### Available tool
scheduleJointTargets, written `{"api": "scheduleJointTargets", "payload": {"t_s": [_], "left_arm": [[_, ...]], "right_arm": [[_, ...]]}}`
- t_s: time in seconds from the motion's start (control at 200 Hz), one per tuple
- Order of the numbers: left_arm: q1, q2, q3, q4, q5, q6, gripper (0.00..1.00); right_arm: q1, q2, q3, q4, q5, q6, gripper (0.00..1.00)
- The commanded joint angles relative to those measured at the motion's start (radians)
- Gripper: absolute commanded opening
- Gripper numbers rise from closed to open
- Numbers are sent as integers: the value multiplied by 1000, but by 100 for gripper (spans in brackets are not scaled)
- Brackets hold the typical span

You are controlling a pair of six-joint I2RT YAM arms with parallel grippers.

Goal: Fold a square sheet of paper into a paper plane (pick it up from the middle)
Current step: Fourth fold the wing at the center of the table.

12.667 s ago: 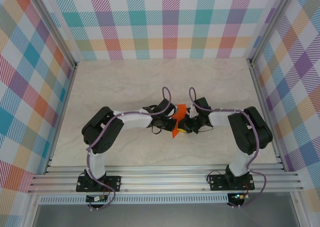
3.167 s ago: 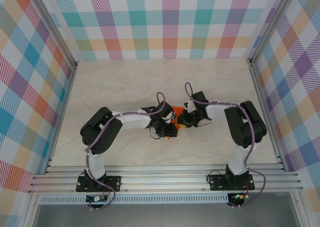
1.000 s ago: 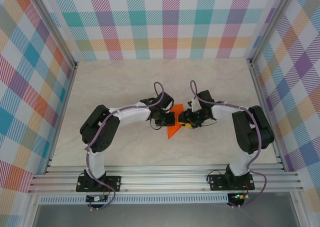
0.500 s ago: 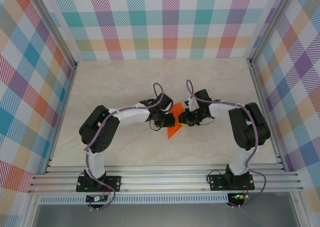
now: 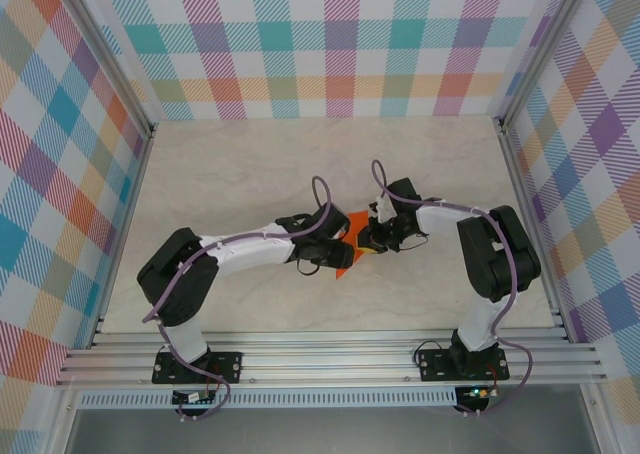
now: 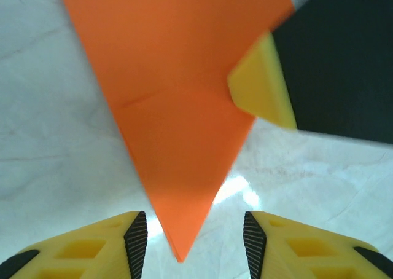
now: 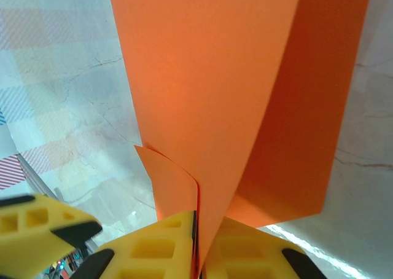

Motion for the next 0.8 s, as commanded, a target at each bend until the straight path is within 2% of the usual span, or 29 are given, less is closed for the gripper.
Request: {"api": "scheduleJointTargets", "payload": {"t_s": [0.0,0.12,0.42,0.8], "left_arm": [[-49,40,58,-74,-137,41,49],[-86,78,95,-91,-198,41,51],[-135,166,184,-154,-315,31,49],[-154,186,168,-156,-371,-5,35]], "right_arm": [[9,-34,30,-34,-6,11,10],[10,-40,36,-48,-4,12,10],[9,-43,38,-53,-9,26,10],[10,-31,49,-61,-17,27,11]]}}
